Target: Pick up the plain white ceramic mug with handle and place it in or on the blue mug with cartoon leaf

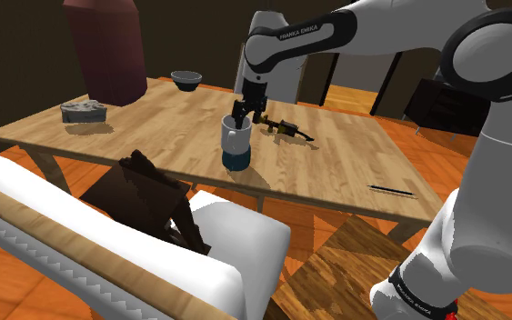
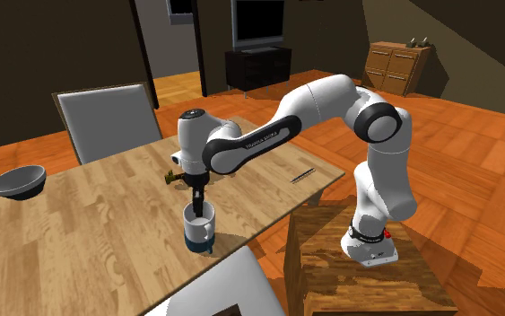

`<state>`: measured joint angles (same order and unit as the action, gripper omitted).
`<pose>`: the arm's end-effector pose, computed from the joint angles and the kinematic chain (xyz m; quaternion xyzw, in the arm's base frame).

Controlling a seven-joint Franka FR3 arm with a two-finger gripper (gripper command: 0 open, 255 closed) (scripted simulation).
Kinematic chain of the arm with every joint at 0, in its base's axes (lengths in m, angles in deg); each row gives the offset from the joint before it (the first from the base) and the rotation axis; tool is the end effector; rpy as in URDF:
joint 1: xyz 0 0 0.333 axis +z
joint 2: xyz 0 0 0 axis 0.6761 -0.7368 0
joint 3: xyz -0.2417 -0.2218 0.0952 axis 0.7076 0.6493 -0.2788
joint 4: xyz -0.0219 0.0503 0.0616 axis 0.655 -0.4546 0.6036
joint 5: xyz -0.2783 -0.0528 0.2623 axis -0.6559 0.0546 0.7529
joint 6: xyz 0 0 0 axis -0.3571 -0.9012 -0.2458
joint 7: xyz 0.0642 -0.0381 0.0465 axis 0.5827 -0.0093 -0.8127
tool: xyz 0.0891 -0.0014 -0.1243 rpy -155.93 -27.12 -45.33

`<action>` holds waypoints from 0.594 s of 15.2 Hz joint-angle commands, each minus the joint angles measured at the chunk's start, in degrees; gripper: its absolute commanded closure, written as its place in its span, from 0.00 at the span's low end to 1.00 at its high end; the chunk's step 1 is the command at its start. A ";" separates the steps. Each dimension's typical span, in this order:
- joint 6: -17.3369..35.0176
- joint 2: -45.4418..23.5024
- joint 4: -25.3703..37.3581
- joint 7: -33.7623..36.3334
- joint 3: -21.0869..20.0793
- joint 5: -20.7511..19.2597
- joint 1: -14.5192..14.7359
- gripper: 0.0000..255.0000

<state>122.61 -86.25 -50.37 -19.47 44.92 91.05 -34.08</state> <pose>0.6293 0.0354 0.4300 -0.9974 -0.0648 -0.0313 0.0086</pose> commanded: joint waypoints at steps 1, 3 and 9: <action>0.02 -0.03 0.01 -0.01 0.00 0.01 -0.01 0.00; -3.47 1.05 2.42 0.11 0.06 -0.17 -0.02 0.00; -6.66 1.77 4.89 0.19 0.10 -0.29 -0.04 0.00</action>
<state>116.06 -84.51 -45.53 -19.29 45.02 90.78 -34.13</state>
